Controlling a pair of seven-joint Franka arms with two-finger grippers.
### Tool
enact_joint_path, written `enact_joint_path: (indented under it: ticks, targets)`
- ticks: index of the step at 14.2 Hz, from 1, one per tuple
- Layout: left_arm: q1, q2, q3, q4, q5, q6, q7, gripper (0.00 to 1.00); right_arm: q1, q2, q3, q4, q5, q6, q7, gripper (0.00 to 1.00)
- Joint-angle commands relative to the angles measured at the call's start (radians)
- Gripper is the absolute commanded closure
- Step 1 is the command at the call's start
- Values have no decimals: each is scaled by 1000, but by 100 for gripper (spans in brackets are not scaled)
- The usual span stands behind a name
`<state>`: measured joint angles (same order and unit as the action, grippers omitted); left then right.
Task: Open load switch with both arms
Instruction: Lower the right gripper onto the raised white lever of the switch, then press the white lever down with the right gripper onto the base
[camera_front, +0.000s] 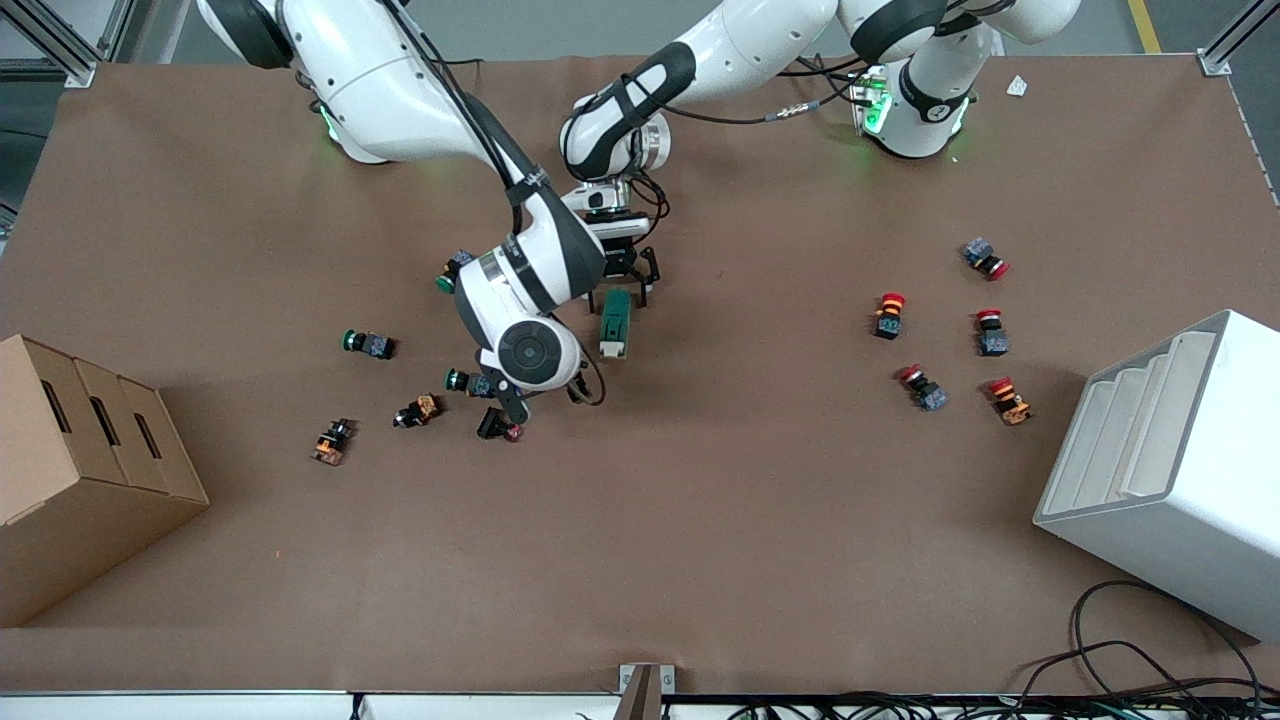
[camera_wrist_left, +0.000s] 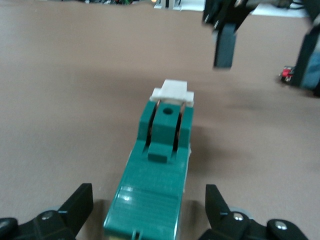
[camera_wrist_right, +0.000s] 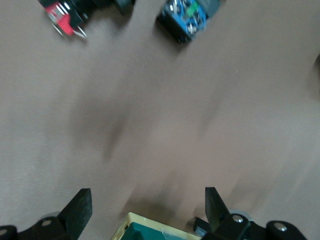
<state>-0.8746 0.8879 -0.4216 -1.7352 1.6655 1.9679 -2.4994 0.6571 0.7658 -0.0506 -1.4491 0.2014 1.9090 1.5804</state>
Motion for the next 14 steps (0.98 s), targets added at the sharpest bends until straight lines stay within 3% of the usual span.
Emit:
enact_joint_path:
  ticks: [1,7,14]
  targets:
    - [-4,12,27,-32,92,-7,-71,1,35,33,-9,21,20,-7,82,0]
    - [-21,72,29,-46,183,-83,-144,1,62,30,-8,21,110,-21,128,0]
    - [-21,75,29,-41,183,-83,-145,0,78,9,0,42,148,-183,128,0]
